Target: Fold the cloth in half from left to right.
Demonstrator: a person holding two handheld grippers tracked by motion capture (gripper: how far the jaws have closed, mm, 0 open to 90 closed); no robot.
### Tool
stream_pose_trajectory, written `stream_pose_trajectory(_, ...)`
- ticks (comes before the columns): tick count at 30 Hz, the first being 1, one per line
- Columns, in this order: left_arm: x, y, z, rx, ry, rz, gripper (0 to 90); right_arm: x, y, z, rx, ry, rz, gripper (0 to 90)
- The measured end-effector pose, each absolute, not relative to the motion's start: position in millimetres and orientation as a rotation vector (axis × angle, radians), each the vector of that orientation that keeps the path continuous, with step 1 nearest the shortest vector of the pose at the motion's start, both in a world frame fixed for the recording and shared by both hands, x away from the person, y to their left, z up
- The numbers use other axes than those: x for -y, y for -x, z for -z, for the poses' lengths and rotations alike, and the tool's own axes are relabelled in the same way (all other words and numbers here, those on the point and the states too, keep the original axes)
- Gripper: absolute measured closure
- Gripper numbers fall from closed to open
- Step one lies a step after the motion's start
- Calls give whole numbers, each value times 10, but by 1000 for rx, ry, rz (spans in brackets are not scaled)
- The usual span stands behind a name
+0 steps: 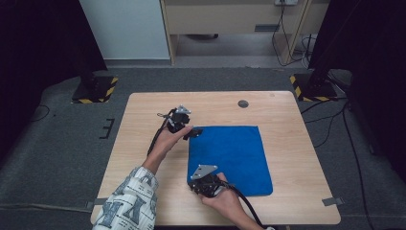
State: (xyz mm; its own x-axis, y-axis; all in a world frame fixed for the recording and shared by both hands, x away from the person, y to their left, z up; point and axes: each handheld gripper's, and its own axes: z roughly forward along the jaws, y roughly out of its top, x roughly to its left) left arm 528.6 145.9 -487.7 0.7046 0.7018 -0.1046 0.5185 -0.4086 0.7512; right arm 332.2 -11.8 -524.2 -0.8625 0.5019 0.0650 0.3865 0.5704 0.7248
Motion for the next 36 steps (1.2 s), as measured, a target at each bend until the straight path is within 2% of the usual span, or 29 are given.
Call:
stream_pose_trajectory(4, -1483, -5334, 4943, -944, -2156, -349, 226, 129, -3322, 5244, -2642, -776, -1192, 872)
stream_pose_trajectory(5, -1495, -5360, 4962, -961, -2153, -363, 282, 127, -3327, 5253, -2646, -775, -1198, 873)
stream_pose_trajectory(11, -1498, -5458, 5044, -997, -2169, -407, 417, 94, -3337, 5241, -2635, -774, -1209, 873)
stream_pose_trajectory(31, -1562, -5559, 5260, -1067, -2184, -376, 446, 74, -3332, 5247, -2637, -769, -1216, 871)
stream_pose_trajectory(33, -1531, -5536, 5253, -1045, -2202, -377, 539, 72, -3330, 5245, -2635, -768, -1217, 871)
stream_pose_trajectory(34, -1504, -5515, 5246, -1030, -2210, -370, 539, 72, -3330, 5244, -2634, -765, -1217, 871)
stream_pose_trajectory(35, -1469, -5489, 5233, -1007, -2230, -360, 641, 69, -3329, 5246, -2638, -767, -1214, 871)
stream_pose_trajectory(36, -1469, -5489, 5233, -1007, -2230, -360, 687, 69, -3329, 5248, -2640, -763, -1211, 871)
